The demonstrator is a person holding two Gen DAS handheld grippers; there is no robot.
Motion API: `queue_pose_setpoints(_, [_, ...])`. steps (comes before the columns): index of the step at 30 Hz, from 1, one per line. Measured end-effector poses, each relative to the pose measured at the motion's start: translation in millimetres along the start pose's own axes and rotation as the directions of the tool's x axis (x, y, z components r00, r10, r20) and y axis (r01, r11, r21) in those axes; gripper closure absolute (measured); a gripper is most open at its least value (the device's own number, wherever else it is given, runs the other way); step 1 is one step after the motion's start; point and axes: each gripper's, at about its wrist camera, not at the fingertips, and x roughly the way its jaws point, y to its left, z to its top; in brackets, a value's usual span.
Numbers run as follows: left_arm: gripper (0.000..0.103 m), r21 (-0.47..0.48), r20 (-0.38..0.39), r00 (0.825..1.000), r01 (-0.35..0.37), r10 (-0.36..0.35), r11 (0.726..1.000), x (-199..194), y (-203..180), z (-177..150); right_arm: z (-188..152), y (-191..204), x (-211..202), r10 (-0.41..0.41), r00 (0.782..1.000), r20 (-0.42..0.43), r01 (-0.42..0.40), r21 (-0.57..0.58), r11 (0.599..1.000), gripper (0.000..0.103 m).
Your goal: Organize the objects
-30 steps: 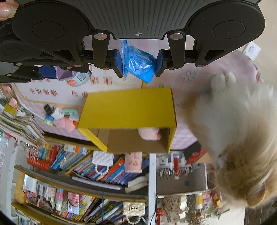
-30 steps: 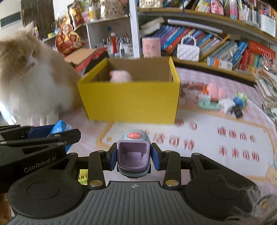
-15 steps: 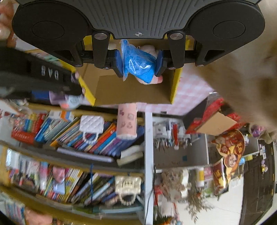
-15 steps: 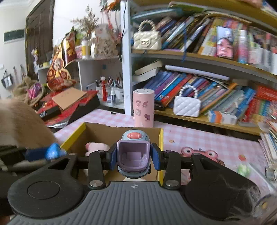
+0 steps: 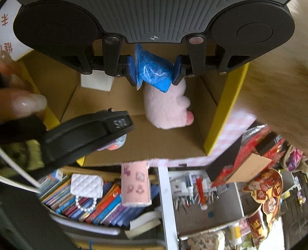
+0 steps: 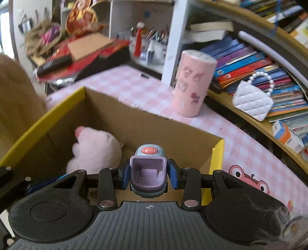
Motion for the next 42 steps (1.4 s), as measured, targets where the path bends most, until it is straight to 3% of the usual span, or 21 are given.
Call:
queue_pose_setpoints(8, [0.064,-0.008,-0.038,0.999,-0.008,0.008,1.000,8,-1,-2,-2,2,21,-0.016,0.998,-0.067,0.014,-0.030,0.999,0.065])
queue_pose_setpoints(10, [0.056,-0.018,-0.030,1.000,0.003,-0.003,1.000,5,1,-1,-1,2,20,-0.025,0.998,-0.055,0.024,-0.019,1.000,0.062])
queue_pose_setpoints(11, [0.052,-0.022,-0.021,1.000,0.008,-0.008,1.000,2,2,-1,0,1,17,-0.029,0.999,-0.037,0.029,-0.014,0.999,0.059])
queue_pose_setpoints(13, [0.032,-0.025,0.013,1.000,0.013,-0.013,1.000,-5,3,1,1,-1,5,-0.029,1.000,0.008,0.029,-0.001,1.000,0.052])
queue_pose_setpoints(18, [0.030,-0.033,0.104,0.994,0.020,-0.016,0.999,-37,5,4,0,-8,-41,-0.047,0.991,0.126,0.038,0.079,0.996,0.052])
queue_pose_setpoints(24, [0.019,-0.067,0.183,0.983,0.039,-0.027,0.997,-81,16,0,-22,-12,-126,-0.134,0.945,0.299,0.073,0.208,0.975,0.050])
queue_pose_setpoints(27, [0.015,-0.083,0.204,0.978,0.053,-0.035,0.995,-101,22,-9,-47,-8,-160,-0.190,0.924,0.333,0.102,0.265,0.959,0.049])
queue_pose_setpoints(32, [0.014,-0.084,0.211,0.976,0.069,-0.050,0.994,-130,28,-35,-94,11,-189,-0.257,0.914,0.315,0.155,0.314,0.937,0.049])
queue_pose_setpoints(42, [0.013,-0.049,0.136,0.991,0.014,-0.007,0.999,-163,34,-104,-190,69,-206,-0.331,0.929,0.168,0.258,0.349,0.901,0.049])
